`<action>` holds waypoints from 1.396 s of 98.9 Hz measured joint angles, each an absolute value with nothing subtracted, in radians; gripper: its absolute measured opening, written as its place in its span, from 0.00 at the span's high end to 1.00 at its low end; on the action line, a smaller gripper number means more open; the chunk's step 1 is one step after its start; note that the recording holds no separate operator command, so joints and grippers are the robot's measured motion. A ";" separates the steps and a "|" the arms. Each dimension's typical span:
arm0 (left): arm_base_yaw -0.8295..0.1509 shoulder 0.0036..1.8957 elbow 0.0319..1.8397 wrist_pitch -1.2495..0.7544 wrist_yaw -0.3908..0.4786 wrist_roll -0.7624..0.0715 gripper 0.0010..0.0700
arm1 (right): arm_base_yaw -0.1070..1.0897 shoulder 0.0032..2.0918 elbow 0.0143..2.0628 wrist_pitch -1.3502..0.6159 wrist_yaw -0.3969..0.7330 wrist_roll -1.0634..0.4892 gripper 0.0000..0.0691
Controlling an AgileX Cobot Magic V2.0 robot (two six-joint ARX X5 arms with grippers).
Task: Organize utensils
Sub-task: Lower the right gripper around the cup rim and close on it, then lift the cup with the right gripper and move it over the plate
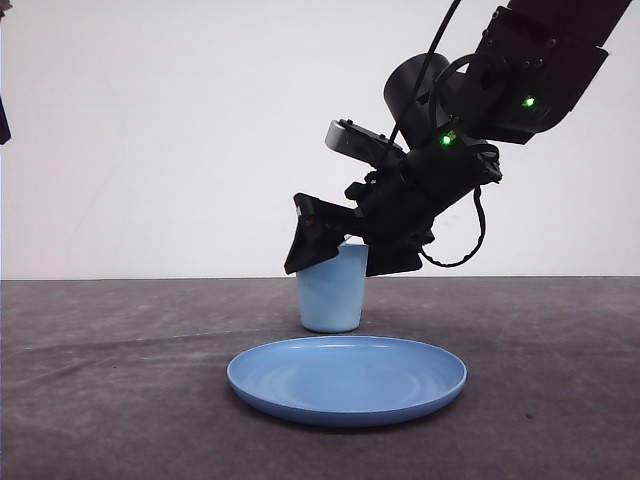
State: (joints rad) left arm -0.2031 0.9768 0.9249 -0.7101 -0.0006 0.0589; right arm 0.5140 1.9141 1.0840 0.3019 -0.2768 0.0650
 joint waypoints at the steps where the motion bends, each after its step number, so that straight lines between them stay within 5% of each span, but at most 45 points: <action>1: -0.203 0.977 0.925 -0.710 -0.001 0.059 0.67 | 0.514 1.914 1.084 0.302 -0.274 0.065 0.26; 26: -0.203 0.977 0.925 -0.710 -0.001 0.059 0.67 | 0.515 1.911 1.084 0.291 -0.262 0.057 0.29; 66: -0.203 0.977 0.925 -0.695 -0.001 0.059 0.67 | 0.536 1.708 1.080 0.009 -0.233 0.057 0.29; 138: -0.203 0.977 0.925 -0.690 -0.001 0.059 0.67 | 0.760 1.327 0.700 0.077 -0.077 0.103 0.29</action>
State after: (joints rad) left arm -0.2031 0.9768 0.9249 -0.6903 -0.0010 0.0589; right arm 0.7597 1.3270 0.6998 0.0772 -0.0769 0.1028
